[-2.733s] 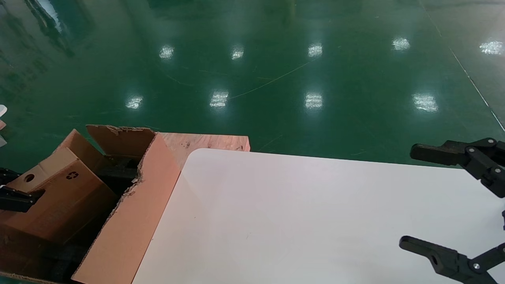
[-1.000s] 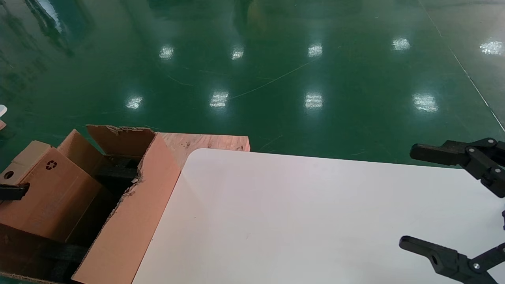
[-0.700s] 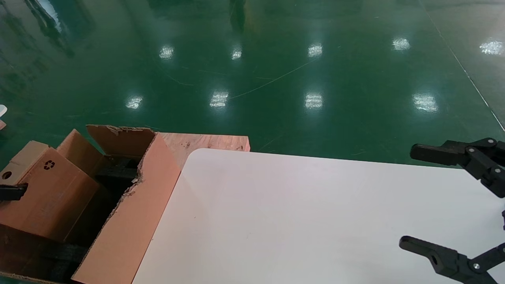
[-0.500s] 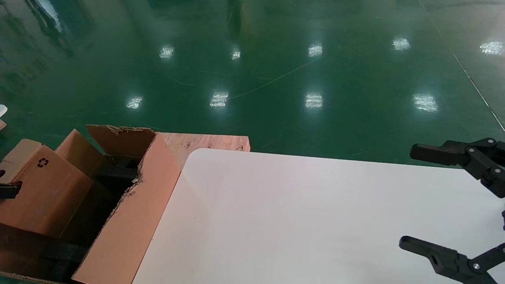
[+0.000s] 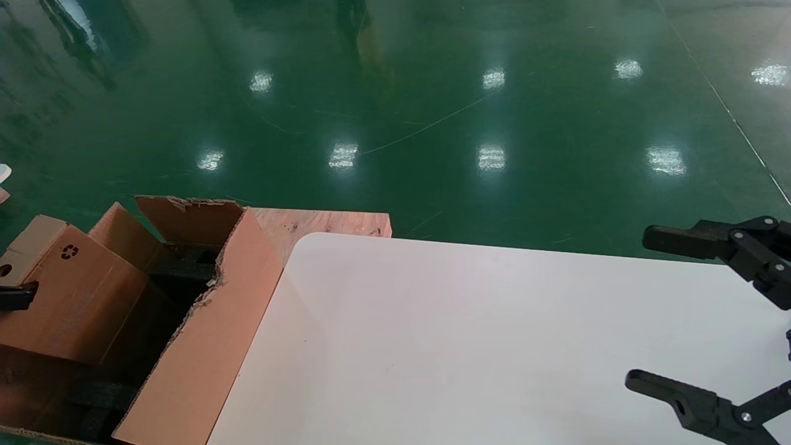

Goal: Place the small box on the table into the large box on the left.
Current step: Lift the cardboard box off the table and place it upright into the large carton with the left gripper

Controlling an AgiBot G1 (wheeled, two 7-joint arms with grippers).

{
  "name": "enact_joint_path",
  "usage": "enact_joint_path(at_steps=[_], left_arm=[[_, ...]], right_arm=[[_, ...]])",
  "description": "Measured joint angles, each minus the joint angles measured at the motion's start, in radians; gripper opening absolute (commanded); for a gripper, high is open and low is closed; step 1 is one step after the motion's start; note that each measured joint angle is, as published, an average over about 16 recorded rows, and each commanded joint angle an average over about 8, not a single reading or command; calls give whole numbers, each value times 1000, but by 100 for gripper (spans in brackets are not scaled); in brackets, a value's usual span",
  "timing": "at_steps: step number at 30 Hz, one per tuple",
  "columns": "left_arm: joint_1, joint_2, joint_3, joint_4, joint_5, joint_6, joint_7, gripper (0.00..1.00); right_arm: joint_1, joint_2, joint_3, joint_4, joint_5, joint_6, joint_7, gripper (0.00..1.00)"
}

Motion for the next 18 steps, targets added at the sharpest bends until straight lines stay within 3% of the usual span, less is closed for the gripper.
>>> enact_joint_path(at_steps=[18], left_arm=[[96, -67, 120, -24, -220, -139, 70, 0]], right_arm=[[0, 0, 0, 0, 0, 0, 0, 100]])
